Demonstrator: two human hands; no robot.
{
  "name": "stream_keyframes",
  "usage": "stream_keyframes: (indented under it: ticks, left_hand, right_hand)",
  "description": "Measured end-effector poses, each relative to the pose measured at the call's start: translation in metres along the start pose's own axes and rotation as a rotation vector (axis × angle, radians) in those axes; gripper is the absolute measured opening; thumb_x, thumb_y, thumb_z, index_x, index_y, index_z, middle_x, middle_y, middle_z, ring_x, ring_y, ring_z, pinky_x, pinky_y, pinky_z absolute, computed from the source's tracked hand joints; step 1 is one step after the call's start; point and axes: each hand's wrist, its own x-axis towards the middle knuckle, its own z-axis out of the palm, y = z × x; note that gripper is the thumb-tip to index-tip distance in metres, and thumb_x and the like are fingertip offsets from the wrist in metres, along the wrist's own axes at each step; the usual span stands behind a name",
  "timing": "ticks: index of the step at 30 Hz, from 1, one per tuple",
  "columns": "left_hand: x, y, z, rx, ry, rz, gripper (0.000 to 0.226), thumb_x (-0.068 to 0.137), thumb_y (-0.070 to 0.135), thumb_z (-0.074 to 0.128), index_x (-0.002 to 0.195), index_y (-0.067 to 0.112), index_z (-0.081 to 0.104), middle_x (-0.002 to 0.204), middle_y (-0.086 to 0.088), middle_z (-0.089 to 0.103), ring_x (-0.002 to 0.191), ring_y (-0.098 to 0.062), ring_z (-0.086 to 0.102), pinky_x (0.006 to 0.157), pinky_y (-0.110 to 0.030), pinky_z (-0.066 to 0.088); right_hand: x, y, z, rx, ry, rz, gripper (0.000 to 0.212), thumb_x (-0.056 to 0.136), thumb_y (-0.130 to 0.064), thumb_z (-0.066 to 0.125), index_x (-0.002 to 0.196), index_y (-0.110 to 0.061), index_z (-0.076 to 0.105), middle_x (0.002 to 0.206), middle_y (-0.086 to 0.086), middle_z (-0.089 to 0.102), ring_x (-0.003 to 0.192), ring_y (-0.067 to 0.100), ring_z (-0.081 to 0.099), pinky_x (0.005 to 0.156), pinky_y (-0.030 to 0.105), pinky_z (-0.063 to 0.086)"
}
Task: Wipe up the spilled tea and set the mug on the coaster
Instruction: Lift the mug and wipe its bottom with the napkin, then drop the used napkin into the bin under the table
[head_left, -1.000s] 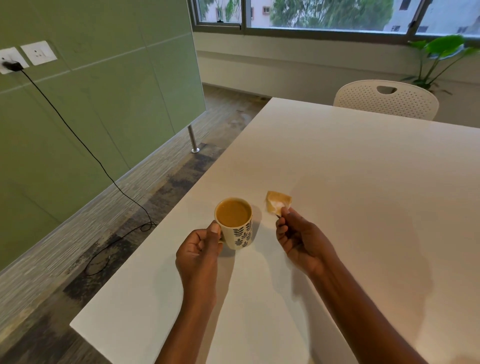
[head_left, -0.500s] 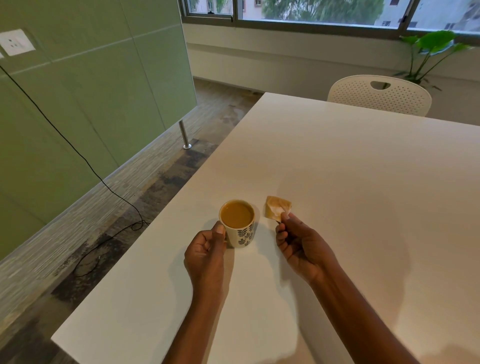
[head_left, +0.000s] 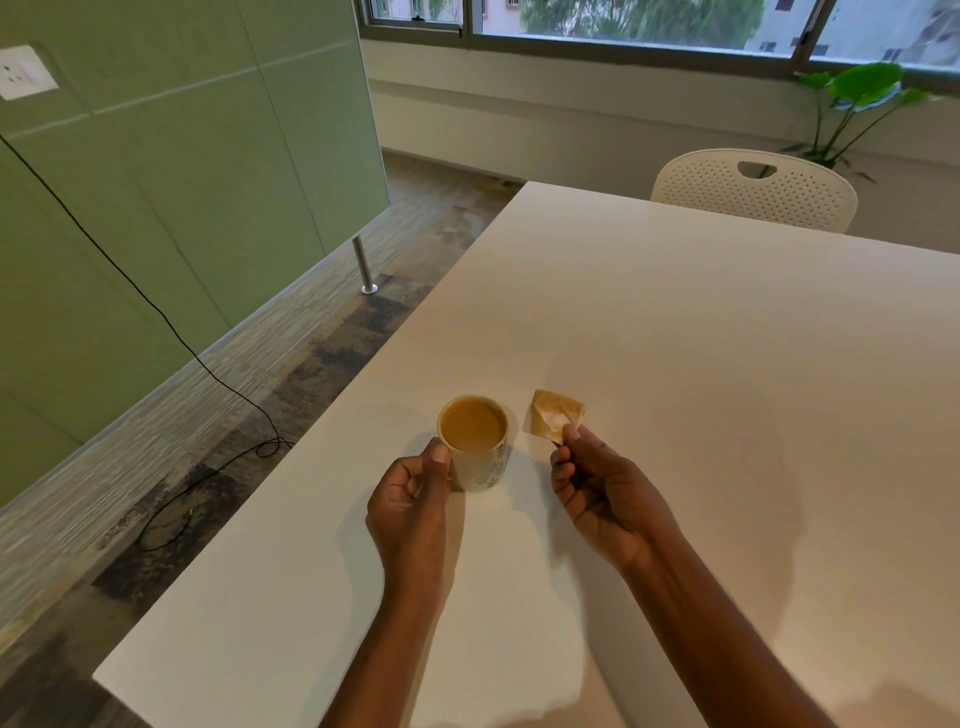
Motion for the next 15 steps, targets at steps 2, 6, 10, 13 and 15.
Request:
stream_keyframes:
  ticks: [2, 6, 10, 13, 15]
  left_hand:
    - [-0.001, 0.001, 0.0, -0.029, -0.004, -0.018, 0.019, 0.101, 0.035, 0.078, 0.092, 0.018, 0.08, 0.1, -0.007, 0.086, 0.101, -0.029, 0.081, 0.09, -0.046, 0.067]
    - [-0.01, 0.007, -0.004, -0.044, 0.026, -0.068, 0.018, 0.095, 0.04, 0.083, 0.101, 0.022, 0.082, 0.103, 0.006, 0.087, 0.104, -0.016, 0.082, 0.09, -0.035, 0.067]
    - [-0.026, 0.011, -0.025, -0.102, 0.081, -0.071, 0.017, 0.096, 0.031, 0.084, 0.111, 0.025, 0.083, 0.111, 0.006, 0.087, 0.111, -0.016, 0.081, 0.1, -0.039, 0.066]
    - [-0.042, 0.019, -0.053, -0.206, 0.098, -0.058, 0.015, 0.1, 0.02, 0.08, 0.114, 0.02, 0.084, 0.114, -0.003, 0.087, 0.114, -0.025, 0.082, 0.101, -0.042, 0.064]
    - [-0.052, 0.031, -0.074, -0.275, 0.099, -0.041, 0.015, 0.101, 0.018, 0.079, 0.115, 0.015, 0.084, 0.11, -0.008, 0.087, 0.109, -0.026, 0.083, 0.099, -0.04, 0.066]
  right_hand:
    - [-0.004, -0.001, 0.002, 0.004, -0.007, 0.003, 0.014, 0.084, -0.001, 0.076, 0.092, -0.003, 0.087, 0.085, 0.012, 0.072, 0.073, 0.014, 0.065, 0.059, 0.019, 0.061]
    - [-0.014, -0.002, 0.007, 0.002, -0.037, 0.004, 0.013, 0.084, 0.0, 0.075, 0.093, -0.002, 0.085, 0.086, 0.012, 0.071, 0.071, 0.014, 0.066, 0.06, 0.019, 0.062]
    - [-0.027, -0.001, 0.013, -0.002, -0.116, 0.026, 0.014, 0.086, 0.0, 0.075, 0.099, -0.002, 0.082, 0.088, 0.012, 0.071, 0.074, 0.015, 0.066, 0.062, 0.02, 0.062]
    - [-0.038, 0.008, 0.025, -0.042, -0.202, 0.085, 0.015, 0.089, -0.001, 0.075, 0.102, -0.002, 0.084, 0.091, 0.013, 0.073, 0.076, 0.014, 0.067, 0.065, 0.021, 0.063]
    - [-0.045, 0.019, 0.036, -0.059, -0.26, 0.134, 0.023, 0.09, -0.001, 0.075, 0.112, -0.001, 0.082, 0.094, 0.013, 0.074, 0.076, 0.014, 0.068, 0.065, 0.021, 0.063]
